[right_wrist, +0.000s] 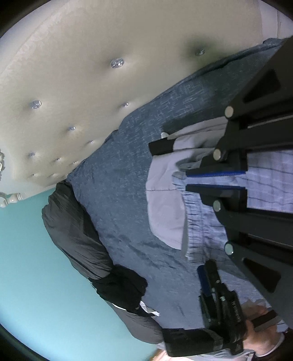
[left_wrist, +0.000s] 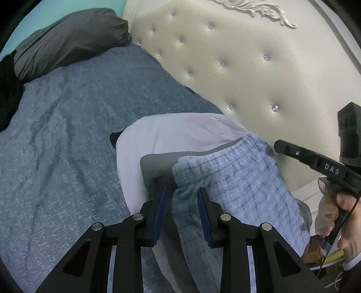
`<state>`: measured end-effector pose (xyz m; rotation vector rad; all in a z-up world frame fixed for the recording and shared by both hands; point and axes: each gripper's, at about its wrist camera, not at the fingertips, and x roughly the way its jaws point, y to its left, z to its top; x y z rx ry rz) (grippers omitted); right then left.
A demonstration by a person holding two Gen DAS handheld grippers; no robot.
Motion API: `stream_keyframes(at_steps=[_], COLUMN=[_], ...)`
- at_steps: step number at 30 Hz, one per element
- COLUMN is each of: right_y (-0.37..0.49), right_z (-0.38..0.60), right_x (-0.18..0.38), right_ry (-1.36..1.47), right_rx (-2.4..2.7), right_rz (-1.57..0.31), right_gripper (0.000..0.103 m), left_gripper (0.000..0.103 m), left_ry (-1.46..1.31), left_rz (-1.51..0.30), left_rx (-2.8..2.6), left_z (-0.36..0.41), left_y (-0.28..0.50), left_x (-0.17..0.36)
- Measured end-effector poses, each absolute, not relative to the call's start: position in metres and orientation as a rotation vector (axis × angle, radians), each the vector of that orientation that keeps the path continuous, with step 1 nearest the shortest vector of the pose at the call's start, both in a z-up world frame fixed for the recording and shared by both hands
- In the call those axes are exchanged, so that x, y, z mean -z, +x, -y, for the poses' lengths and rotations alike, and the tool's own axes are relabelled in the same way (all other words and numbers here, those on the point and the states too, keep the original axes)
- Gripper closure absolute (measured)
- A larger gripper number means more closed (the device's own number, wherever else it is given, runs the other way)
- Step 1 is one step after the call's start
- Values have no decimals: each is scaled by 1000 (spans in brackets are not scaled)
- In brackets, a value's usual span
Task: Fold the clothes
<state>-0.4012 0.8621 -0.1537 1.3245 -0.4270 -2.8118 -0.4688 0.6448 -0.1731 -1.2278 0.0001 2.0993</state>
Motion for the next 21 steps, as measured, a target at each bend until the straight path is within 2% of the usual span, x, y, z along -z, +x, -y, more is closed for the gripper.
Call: stream_keyframes(at_steps=[21], right_y=[-318], right_z=[-862], right_x=[172], right_ry=[1378], right_rx=[2761], right_rz=[419], right_gripper=[98], left_gripper=[72], left_ry=[-1215], left_rz=[-89], left_rx=[-2052], left_z=[-636], left_y=[-387], left_x=[176])
